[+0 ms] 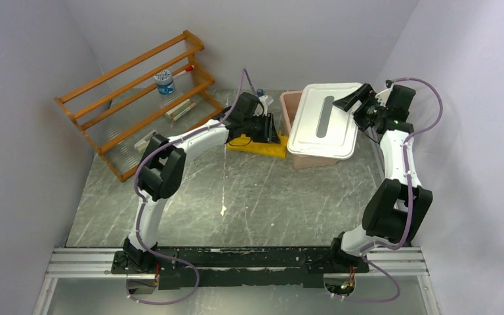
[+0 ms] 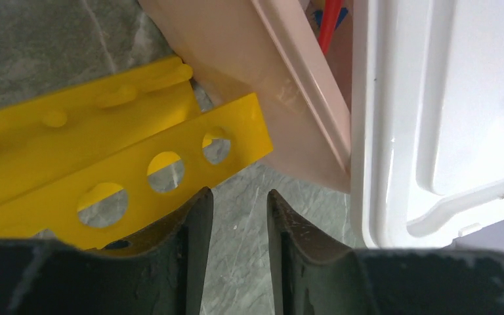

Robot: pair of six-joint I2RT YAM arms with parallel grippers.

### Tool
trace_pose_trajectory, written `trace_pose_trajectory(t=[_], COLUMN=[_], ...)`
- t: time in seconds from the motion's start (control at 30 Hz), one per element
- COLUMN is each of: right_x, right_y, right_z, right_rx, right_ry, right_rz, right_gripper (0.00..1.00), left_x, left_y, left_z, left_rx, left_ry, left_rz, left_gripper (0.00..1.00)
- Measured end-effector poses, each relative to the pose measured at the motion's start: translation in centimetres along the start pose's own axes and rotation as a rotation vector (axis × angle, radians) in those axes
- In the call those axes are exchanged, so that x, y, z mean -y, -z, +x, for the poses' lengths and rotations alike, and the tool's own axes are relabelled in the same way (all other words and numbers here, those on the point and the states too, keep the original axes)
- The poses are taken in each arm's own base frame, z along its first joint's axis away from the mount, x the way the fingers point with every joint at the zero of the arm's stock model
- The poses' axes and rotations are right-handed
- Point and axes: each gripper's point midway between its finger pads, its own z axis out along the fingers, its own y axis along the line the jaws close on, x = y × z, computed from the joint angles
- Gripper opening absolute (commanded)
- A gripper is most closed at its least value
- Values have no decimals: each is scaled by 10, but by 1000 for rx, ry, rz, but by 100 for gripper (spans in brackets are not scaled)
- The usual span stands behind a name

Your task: Organize the chemistry lab equipment

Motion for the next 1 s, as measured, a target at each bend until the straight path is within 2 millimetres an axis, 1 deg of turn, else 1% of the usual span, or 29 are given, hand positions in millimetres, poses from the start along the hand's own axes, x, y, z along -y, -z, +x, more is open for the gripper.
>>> trace_pose_trajectory(t=[0.1,0.2,0.3,0.37,0.43,0.5,0.57,0.67,0.77,0.8,1.0], right_x=[12,33,56,67,76,77,74,72,74,76,85], right_y=[0,0,1,1,-1,-3,-6,-9,-12,-14,-25], right_z=[2,4,6,9,14,17,18,16,16,16,17], right_rx=[1,10,15,10,0,-2,1,14,17,15,15], right_ry=[-12,-19,-4,17,53,85,115,137,144,146,145], right_rz=[62,162,273,327,383,415,422,416,408,408,406], right_gripper=[84,86,87,88,89,89,90,92,94,94,95], left_x=[0,11,25,34,38,39,41,44,47,47,54], left_y=[7,15,23,24,24,24,24,25,25,25,22], left_z=[-9,-24,-42,-49,-50,-50,-50,-51,-49,-48,-39], left_rx=[29,76,130,154,164,163,161,165,158,155,121], left_ry=[21,25,32,39,48,55,57,49,37,29,-32], left_rz=[5,32,79,116,140,151,162,178,194,198,221], left_gripper=[49,54,56,57,58,58,61,67,76,78,82])
